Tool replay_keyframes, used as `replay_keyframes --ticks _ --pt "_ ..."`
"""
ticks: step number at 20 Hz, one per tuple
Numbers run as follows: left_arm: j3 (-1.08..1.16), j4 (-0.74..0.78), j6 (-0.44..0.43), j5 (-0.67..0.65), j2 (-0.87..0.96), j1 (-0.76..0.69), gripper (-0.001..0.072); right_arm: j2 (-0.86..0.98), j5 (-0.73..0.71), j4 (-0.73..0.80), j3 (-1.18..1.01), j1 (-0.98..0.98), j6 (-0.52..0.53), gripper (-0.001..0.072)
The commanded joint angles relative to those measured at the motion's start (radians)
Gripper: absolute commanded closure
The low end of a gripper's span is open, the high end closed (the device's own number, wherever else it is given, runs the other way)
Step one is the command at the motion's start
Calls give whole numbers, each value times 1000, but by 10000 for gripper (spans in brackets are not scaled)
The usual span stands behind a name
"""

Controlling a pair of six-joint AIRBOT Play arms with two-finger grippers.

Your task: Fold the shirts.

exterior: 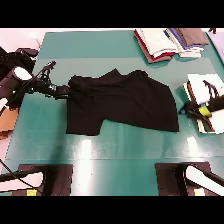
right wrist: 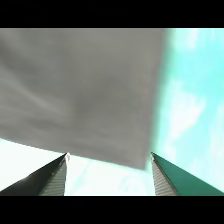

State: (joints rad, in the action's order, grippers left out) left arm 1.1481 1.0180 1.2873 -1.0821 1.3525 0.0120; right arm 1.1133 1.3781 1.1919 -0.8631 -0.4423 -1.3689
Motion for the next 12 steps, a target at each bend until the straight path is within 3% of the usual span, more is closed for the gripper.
replay_keyframes --ticks 1,4,5,9,11,12 --pt "4 -3 -6 -1 -25 1 683 -41 -5 24 203 -207 42 217" --pt "4 -5 -6 0 -24 1 683 9 -37 -102 282 -258 105 235" --pt "4 -5 -5 0 -24 1 683 32 -52 -139 291 -246 116 270" --pt "4 -5 -5 -2 -24 1 683 100 -166 -280 293 -105 129 295" --pt "4 -5 -5 -7 -24 1 683 115 -227 -310 290 -25 129 460" --pt "4 -6 -5 -12 -25 1 683 114 -243 -308 277 14 129 576"
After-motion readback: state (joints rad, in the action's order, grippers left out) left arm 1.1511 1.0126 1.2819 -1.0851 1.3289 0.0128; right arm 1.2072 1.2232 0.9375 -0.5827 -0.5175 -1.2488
